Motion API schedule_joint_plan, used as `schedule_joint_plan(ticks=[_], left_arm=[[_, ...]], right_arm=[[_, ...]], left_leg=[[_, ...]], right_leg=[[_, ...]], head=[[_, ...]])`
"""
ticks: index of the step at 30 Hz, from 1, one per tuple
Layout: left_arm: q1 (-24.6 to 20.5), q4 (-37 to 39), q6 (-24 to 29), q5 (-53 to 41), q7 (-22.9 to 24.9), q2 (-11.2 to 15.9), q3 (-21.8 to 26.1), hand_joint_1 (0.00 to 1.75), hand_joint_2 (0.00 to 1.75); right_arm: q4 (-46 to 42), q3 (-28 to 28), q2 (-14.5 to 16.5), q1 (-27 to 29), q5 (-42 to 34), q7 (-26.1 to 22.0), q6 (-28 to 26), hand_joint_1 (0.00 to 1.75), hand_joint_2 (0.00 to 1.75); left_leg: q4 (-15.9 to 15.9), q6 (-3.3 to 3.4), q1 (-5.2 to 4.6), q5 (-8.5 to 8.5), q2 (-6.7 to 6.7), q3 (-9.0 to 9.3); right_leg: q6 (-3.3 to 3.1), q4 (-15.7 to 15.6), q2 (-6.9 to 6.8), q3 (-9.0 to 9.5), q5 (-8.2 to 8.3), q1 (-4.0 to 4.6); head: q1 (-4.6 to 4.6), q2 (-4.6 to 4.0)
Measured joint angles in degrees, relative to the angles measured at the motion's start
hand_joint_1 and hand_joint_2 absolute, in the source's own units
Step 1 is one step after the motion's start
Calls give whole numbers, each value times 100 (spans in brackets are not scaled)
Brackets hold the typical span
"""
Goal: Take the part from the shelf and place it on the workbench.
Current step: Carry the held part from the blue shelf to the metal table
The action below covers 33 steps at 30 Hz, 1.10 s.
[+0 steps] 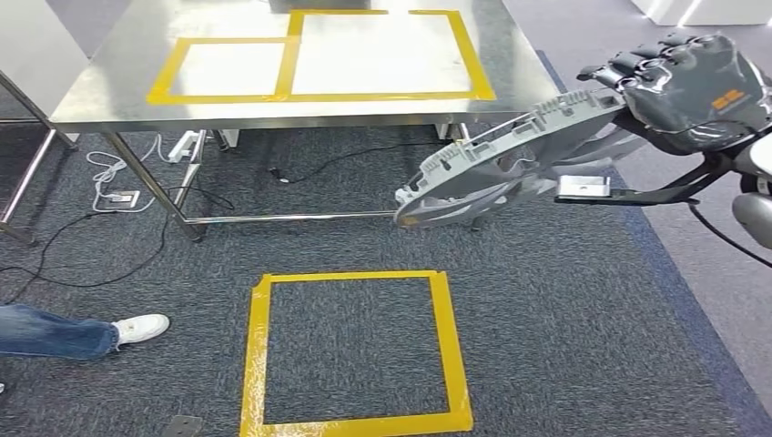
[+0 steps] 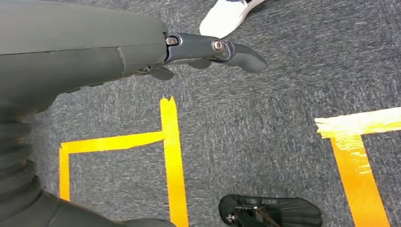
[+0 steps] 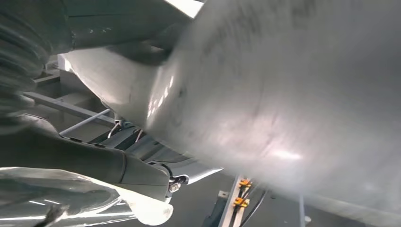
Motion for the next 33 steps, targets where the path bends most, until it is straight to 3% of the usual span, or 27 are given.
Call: schedule_joint_plan(ticks=[2,3,5,7,8,12,14,16,17,18,19,21,22,23,25,28,31,33], left_arm=[[4,1,0,-1,0,-4,0,0,175],[7,1,0,-1,0,-9,0,0,175],[8,1,-1,-5,0,-17,0,0,175],[4,1,-9,-14,-1,-21,0,0,175],[2,2,-18,-16,-2,-21,0,0,175],[-1,-1,-53,-21,-4,-15,0,0,175],[-8,-2,-58,-26,-4,-12,0,0,175],[0,-1,-59,-27,-4,-14,1,0,175],[10,-1,-59,-30,-4,-14,1,0,175],[20,0,-58,-33,-4,-14,2,0,175],[28,0,-57,-37,-4,-13,3,0,175],[34,0,-51,-42,-4,-7,5,0,175],[35,0,-49,-43,-4,-3,7,0,175],[32,0,-46,-46,-4,-1,8,0,175],[24,0,-40,-50,-4,1,9,0,175],[27,0,-32,-53,-4,0,9,0,175],[28,0,-26,-60,-4,-8,9,0,175],[44,0,-28,-62,-4,-23,9,0,175]], right_arm=[[0,8,-1,23,1,-2,0,175,175],[0,11,-1,32,0,-5,0,175,175],[-4,13,-6,37,-1,-14,1,175,175],[-14,11,-14,21,-3,-28,1,175,175],[-21,11,-19,12,-3,-36,1,175,175],[-44,3,-53,-1,-8,-54,20,175,175],[-57,3,-59,0,-10,-54,27,175,175],[-61,11,-61,10,-8,-54,34,175,175],[-61,15,-62,18,-7,-54,37,175,175],[-61,17,-62,23,-5,-54,39,175,175],[-61,17,-62,25,-4,-54,40,175,175],[-62,15,-62,14,-5,-53,40,175,175],[-62,14,-62,4,-5,-52,42,175,175],[-65,14,-63,-3,-7,-53,44,175,175],[-72,9,-69,-11,-9,-54,50,175,175],[-84,-7,-78,-18,-14,-55,55,175,175],[-88,-12,-81,-32,-18,-57,86,175,175],[-87,6,-81,-11,-18,-64,115,175,175]], left_leg=[[3,25,-18,-32,-2,25],[5,30,-25,-56,-5,50],[9,15,-30,-125,-18,135],[28,-33,-48,-208,-32,199],[36,-60,-56,-238,-36,209],[96,-175,-59,-344,-22,208],[549,-248,-39,-525,-4,-7],[1324,-299,-15,-755,3,-457],[1598,-307,-8,-772,5,-651],[1675,-303,-5,-662,5,-763],[1525,-284,-6,-428,5,-771],[852,-212,-26,128,8,-589],[555,-169,-48,283,11,-476],[337,-128,-69,301,16,-370],[133,-66,-94,154,26,-230],[-59,10,-58,53,12,-40],[-111,66,-54,-51,-9,113],[-111,71,-59,-169,-24,243]], right_leg=[[2,573,1,-376,-95,6],[-2,580,0,-435,15,8],[-20,22,-1,-247,465,8],[-46,-641,0,89,727,24],[-65,-832,1,197,742,35],[-179,-926,13,318,606,20],[-233,-944,3,412,543,-4],[-257,-944,-2,508,456,-4],[-254,-944,2,565,409,-4],[-251,-944,6,633,357,-3],[-245,-945,10,713,301,-2],[-216,-961,13,871,178,1],[-185,-977,19,942,123,7],[-151,-1004,21,990,85,9],[-66,-1030,23,1053,84,14],[12,-740,12,880,113,0],[10,206,17,217,-164,9],[17,510,18,-161,-356,12]], head=[[12,0],[15,0],[15,0],[19,0],[16,0],[5,0],[-6,0],[-11,0],[-12,0],[-12,0],[-15,0],[-17,0],[-17,0],[-20,0],[-29,0],[-5,0],[29,0],[32,0]])
